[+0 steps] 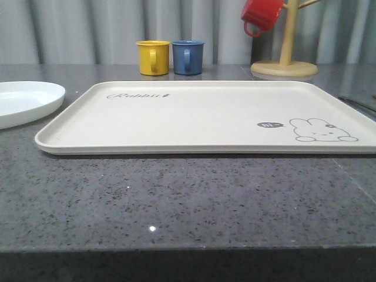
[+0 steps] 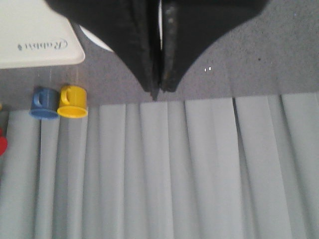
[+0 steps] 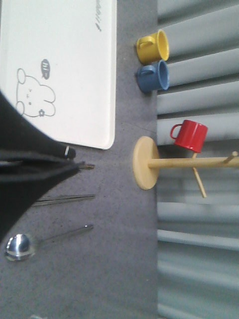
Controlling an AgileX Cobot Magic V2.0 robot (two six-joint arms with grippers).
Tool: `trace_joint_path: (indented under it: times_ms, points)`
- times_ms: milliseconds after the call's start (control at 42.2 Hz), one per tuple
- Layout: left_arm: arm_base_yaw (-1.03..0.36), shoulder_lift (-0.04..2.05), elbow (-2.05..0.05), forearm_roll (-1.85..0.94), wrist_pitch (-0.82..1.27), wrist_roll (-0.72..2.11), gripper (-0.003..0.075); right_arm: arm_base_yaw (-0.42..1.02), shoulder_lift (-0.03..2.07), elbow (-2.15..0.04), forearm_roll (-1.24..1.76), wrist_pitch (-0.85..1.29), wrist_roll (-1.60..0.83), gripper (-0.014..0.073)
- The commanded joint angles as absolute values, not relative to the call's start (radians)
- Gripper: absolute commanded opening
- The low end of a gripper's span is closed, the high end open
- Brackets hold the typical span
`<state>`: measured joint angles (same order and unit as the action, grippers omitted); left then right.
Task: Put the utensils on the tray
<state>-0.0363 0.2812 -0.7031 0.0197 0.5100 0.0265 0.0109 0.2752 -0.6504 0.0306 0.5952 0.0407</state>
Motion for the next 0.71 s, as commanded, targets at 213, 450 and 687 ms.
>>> trace_joint_path:
  times_ms: [213,450,687]
  points:
    - [-0.037,0.502,-0.800,0.018,0.613,0.019,-0.0020,0.005,0.528,-0.731,0.019,0.651,0.031,-0.0067]
    - [-0.037,0.584,-0.800,0.016,0.627,0.019,-0.0020,0.005,0.635,-0.731,0.019,0.665,0.031,-0.0067]
    - [-0.037,0.644,-0.800,0.016,0.634,0.019,-0.0018,0.005,0.702,-0.731,0.019,0.679,0.031,0.0099]
